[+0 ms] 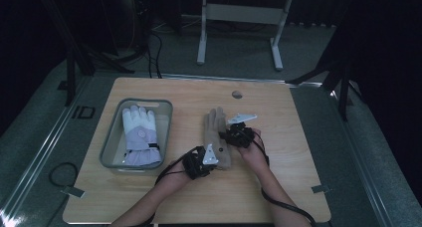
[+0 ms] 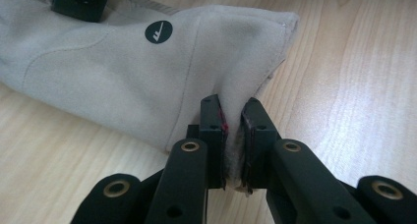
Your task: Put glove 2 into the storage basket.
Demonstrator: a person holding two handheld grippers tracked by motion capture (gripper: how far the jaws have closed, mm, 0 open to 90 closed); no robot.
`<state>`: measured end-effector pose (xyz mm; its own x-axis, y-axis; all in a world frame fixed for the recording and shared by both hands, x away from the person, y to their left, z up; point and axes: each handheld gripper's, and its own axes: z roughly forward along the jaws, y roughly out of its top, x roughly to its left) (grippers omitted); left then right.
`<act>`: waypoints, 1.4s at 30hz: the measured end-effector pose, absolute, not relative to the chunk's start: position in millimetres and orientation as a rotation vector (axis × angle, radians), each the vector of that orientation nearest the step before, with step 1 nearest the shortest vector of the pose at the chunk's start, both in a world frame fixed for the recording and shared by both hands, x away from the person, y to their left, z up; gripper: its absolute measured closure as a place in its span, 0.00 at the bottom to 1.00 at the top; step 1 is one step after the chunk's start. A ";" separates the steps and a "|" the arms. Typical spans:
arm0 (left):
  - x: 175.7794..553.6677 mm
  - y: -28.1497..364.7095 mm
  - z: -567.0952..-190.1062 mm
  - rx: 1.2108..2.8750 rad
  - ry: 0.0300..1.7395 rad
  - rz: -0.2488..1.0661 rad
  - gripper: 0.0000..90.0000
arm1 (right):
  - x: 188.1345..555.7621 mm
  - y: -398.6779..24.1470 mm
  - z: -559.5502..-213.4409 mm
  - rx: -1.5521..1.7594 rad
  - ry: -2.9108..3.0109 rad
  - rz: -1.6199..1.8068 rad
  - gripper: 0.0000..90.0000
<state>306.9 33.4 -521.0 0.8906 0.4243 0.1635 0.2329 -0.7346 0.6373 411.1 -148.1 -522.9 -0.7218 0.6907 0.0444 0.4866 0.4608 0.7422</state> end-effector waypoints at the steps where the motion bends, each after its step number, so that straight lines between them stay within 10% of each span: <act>1: 306.5 34.5 -517.7 2.420 0.468 0.399 0.91 | 410.6 -146.9 -519.8 1.014 2.448 1.124 0.86; 42: 290.9 115.6 -434.3 2.479 0.493 0.535 0.91 | 406.5 -51.7 -430.4 0.813 2.430 1.281 0.86</act>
<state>290.9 115.6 -434.3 0.8532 0.4484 0.2664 0.2288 -0.7808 0.5814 406.5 -51.7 -430.4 -0.8041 0.5942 0.0171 0.3500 0.4499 0.8216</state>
